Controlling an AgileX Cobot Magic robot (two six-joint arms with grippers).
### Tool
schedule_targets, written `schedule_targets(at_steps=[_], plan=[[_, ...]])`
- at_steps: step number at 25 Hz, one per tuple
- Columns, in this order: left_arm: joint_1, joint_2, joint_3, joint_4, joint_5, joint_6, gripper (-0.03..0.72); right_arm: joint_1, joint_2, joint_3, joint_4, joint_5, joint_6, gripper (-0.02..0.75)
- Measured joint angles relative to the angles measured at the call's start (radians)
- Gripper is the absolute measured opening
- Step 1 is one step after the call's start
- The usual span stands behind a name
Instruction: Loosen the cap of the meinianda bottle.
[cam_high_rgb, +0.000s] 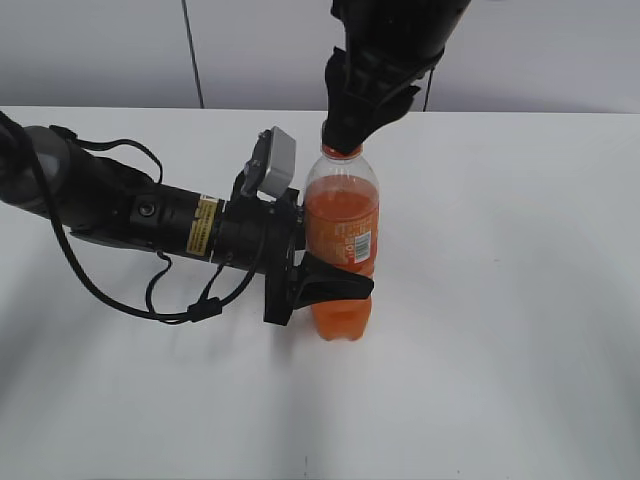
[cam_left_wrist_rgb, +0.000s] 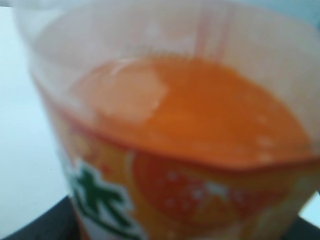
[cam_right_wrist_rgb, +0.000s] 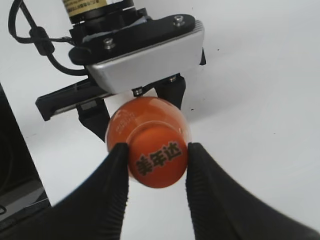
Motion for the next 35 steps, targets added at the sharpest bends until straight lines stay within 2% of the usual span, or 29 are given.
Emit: schedule_targets(at_steps=[21,35], plan=[[0.002,0.000,0.000,0.008,-0.018,0.012,0.414,0.000,-0.001,0.000,0.010,0.002,-0.531,0.270],[0.003,0.000,0.000,0.016,-0.025,0.015,0.414,0.000,-0.001,-0.001,0.026,0.004,-0.550,0.270]])
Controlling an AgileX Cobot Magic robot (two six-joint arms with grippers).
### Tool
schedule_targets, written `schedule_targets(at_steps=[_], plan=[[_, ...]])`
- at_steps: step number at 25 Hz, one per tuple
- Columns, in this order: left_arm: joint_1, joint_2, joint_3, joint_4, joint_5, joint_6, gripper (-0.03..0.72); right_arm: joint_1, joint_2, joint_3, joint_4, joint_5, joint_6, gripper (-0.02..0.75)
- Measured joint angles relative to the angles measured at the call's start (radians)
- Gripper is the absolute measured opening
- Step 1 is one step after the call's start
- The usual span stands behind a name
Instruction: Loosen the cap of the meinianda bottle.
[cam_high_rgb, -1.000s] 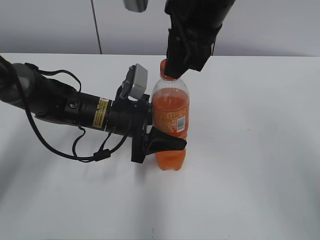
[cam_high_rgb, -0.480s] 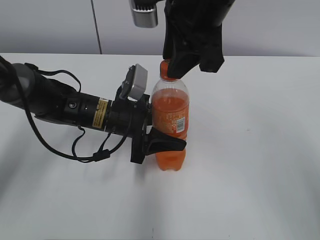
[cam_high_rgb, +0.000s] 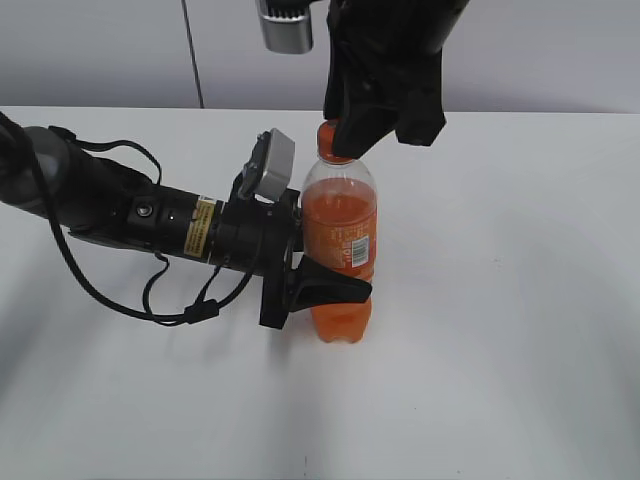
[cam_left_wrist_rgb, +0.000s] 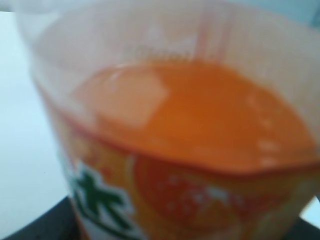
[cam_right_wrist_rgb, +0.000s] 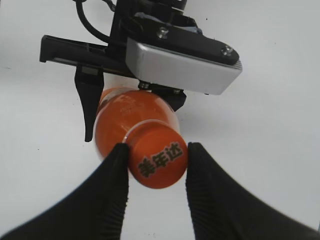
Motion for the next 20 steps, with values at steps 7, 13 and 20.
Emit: schedule_targets(at_steps=[7,13,20], plan=[[0.000,0.000,0.000,0.003,0.000,0.000,0.413,0.000,0.000,0.000,0.001,0.001,0.014,0.272],[0.000,0.000,0.000,0.005,-0.004,-0.004,0.413,0.000,0.001,0.000,0.003,0.001,0.031,0.308],[-0.002,0.000,0.000,0.012,-0.008,-0.007,0.413,0.000,0.001,0.001,0.011,0.001,0.054,0.370]])
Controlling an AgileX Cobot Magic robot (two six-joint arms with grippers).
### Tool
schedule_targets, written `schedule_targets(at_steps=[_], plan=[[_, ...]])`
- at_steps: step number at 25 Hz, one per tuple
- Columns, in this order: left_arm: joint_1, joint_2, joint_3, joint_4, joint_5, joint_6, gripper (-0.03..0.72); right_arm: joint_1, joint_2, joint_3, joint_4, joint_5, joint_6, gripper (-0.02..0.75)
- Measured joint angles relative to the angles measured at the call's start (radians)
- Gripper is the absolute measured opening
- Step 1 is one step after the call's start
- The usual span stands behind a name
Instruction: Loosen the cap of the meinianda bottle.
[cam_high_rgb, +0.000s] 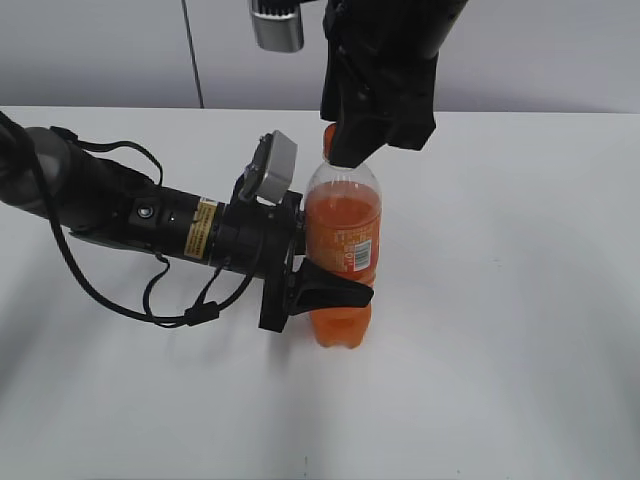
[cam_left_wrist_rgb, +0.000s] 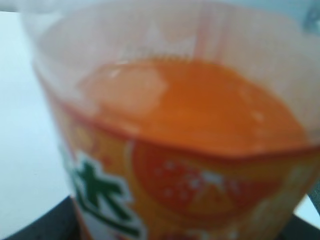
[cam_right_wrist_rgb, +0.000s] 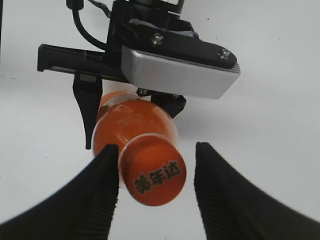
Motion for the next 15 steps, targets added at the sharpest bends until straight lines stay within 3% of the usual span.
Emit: schedule_targets(at_steps=[6,15], plan=[[0.000,0.000,0.000,0.001,0.000,-0.002,0.413,0.000,0.000,-0.032,0.000,0.001,0.118,0.376],[0.000,0.000,0.000,0.000,0.003,-0.004,0.413,0.000,-0.015,-0.063,0.071,0.001,0.557,0.377]])
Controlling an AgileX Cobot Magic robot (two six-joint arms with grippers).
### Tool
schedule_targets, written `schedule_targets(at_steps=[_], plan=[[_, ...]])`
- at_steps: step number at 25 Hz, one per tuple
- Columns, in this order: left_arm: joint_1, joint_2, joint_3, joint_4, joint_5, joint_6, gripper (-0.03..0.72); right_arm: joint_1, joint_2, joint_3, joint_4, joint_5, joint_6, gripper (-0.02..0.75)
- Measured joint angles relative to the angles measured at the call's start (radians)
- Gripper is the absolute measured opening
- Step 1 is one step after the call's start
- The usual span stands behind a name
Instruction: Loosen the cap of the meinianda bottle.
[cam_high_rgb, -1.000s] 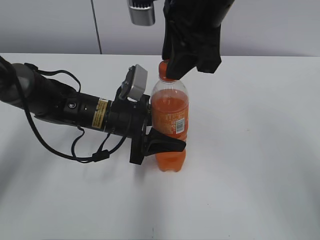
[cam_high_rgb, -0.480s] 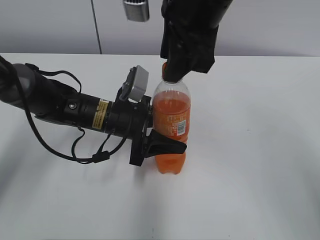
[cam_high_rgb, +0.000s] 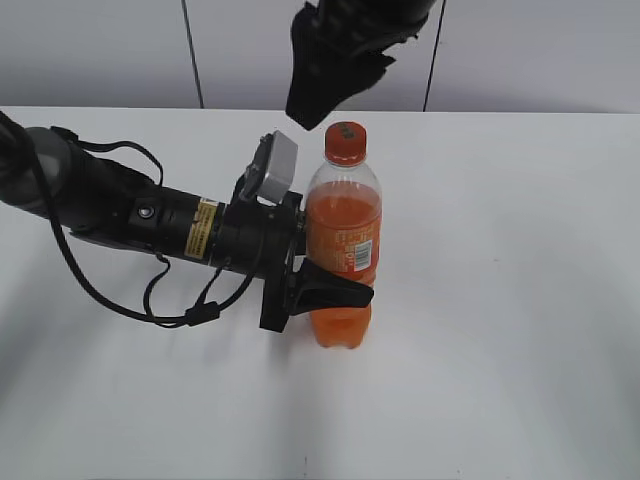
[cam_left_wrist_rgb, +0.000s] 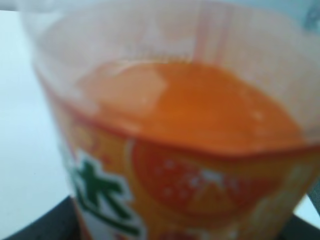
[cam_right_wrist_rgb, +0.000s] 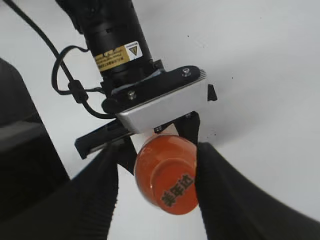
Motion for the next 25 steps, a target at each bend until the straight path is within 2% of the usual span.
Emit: schedule_targets(at_steps=[7,11,15,25], plan=[[0.000,0.000,0.000,0.000,0.000,0.000,0.413,0.000,-0.023,-0.001,-0.045,0.000,0.535,0.377],[0.000,0.000,0.000,0.000,0.000,0.000,0.412,0.000,-0.042,-0.001,-0.064,0.000,0.765,0.377],[0.000,0.000,0.000,0.000,0.001,0.000,0.412,0.000,-0.046,-0.001,-0.067,0.000,0.901,0.377],[0.000,0.000,0.000,-0.001,0.000,-0.006,0.412,0.000,-0.046,-0.001,-0.117,0.000,1.062,0.377]])
